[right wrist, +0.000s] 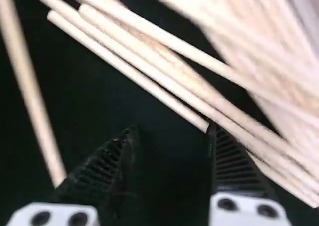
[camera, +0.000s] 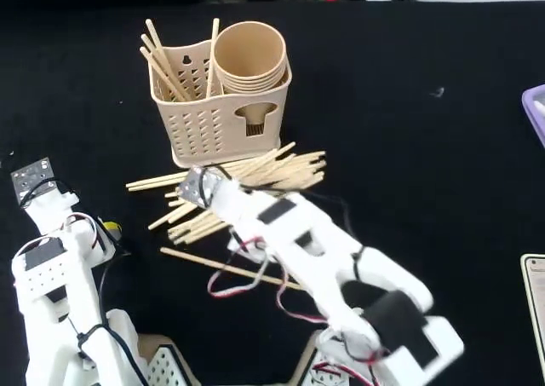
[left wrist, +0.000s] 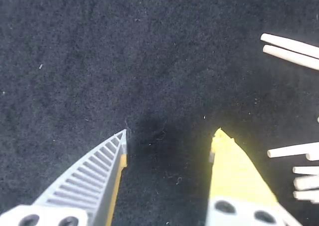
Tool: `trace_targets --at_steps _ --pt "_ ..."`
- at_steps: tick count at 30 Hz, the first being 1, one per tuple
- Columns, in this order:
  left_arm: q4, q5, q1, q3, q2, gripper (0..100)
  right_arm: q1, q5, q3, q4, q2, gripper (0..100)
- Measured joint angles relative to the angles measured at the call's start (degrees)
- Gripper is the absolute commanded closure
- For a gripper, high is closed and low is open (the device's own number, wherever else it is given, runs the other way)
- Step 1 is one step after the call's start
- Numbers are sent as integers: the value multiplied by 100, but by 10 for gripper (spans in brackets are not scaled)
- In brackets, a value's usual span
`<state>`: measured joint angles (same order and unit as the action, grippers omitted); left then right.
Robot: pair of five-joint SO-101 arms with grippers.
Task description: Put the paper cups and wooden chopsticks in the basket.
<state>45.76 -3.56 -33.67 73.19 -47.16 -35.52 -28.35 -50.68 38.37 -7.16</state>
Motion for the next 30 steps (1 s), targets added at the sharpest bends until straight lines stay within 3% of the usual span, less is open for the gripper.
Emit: trace_targets --at_steps 6,13,21,26,30 --pt "0 0 0 0 0 730 9 -545 237 18 229 773" --pt "0 0 0 0 0 730 18 -1257 308 738 -202 773" --pt "0 0 0 0 0 730 18 -1319 308 360 -949 769" --pt "0 0 0 0 0 730 -79 -1319 343 0 -431 767" --pt "0 0 0 0 0 730 -185 -1319 668 -53 193 711"
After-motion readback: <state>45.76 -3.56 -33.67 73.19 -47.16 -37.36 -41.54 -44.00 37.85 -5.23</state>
